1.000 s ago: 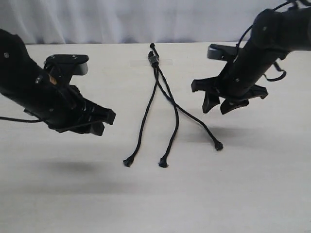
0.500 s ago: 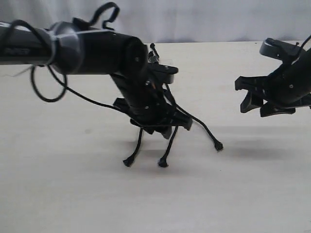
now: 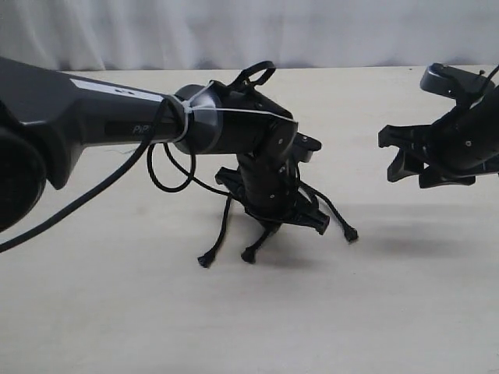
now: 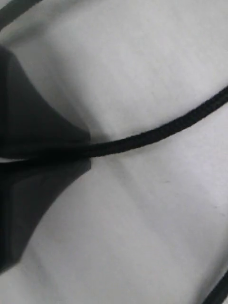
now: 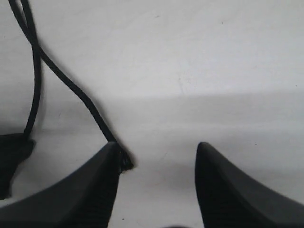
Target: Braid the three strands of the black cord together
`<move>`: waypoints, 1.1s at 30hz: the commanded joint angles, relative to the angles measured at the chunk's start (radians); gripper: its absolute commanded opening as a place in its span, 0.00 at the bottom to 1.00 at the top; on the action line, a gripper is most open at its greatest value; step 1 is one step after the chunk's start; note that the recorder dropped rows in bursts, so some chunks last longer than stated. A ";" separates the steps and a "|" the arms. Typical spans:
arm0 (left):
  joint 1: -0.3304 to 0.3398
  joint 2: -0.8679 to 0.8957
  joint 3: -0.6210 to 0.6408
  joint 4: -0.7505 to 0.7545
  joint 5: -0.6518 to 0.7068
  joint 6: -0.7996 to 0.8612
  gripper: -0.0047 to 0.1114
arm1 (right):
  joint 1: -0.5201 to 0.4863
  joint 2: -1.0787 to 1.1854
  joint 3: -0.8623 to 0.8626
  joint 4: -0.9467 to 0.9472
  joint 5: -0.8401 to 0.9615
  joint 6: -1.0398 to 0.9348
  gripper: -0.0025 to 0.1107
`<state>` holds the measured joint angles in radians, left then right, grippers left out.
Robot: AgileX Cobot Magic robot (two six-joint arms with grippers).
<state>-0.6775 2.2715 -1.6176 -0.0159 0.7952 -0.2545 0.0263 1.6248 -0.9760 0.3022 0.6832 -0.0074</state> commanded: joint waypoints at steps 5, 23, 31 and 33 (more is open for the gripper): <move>-0.007 -0.043 -0.132 0.032 0.112 0.047 0.04 | -0.005 -0.010 0.004 0.001 -0.027 -0.007 0.44; 0.154 -0.116 0.104 0.269 0.212 -0.027 0.04 | -0.005 -0.010 0.004 0.001 -0.084 -0.041 0.44; 0.150 -0.116 0.261 0.046 -0.085 -0.031 0.04 | 0.000 -0.010 0.004 0.010 -0.091 -0.041 0.44; 0.141 -0.112 0.268 0.016 -0.116 -0.031 0.04 | 0.000 -0.010 0.004 0.025 -0.093 -0.041 0.44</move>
<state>-0.5253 2.1503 -1.3695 0.0626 0.7464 -0.2776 0.0263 1.6248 -0.9760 0.3125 0.6022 -0.0408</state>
